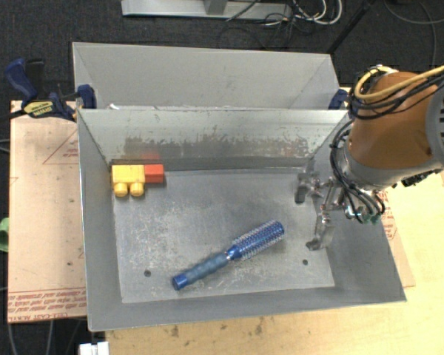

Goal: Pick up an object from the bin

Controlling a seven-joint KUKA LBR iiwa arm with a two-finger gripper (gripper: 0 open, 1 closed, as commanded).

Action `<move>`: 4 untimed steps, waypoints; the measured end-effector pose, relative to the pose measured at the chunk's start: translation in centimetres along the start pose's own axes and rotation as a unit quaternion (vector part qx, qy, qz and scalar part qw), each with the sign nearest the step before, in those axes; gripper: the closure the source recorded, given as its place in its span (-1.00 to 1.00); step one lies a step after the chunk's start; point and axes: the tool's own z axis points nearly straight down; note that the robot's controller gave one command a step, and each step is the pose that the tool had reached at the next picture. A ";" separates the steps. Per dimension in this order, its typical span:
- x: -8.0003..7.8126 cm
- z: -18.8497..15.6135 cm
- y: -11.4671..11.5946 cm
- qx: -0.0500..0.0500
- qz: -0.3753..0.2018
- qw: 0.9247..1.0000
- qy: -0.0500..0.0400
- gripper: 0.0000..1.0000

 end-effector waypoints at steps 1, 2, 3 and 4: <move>-2.6 12.3 1.5 0.000 -0.011 1.000 -0.001 -1.00; -2.8 11.8 1.5 0.000 -0.011 1.000 -0.004 1.00; -12.0 11.6 9.0 0.000 -0.098 0.995 -0.008 1.00; -11.8 11.7 8.8 0.000 -0.097 0.995 -0.006 -1.00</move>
Offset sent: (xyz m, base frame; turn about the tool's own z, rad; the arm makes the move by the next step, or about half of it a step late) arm 0.0264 0.0142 -0.1182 -0.0208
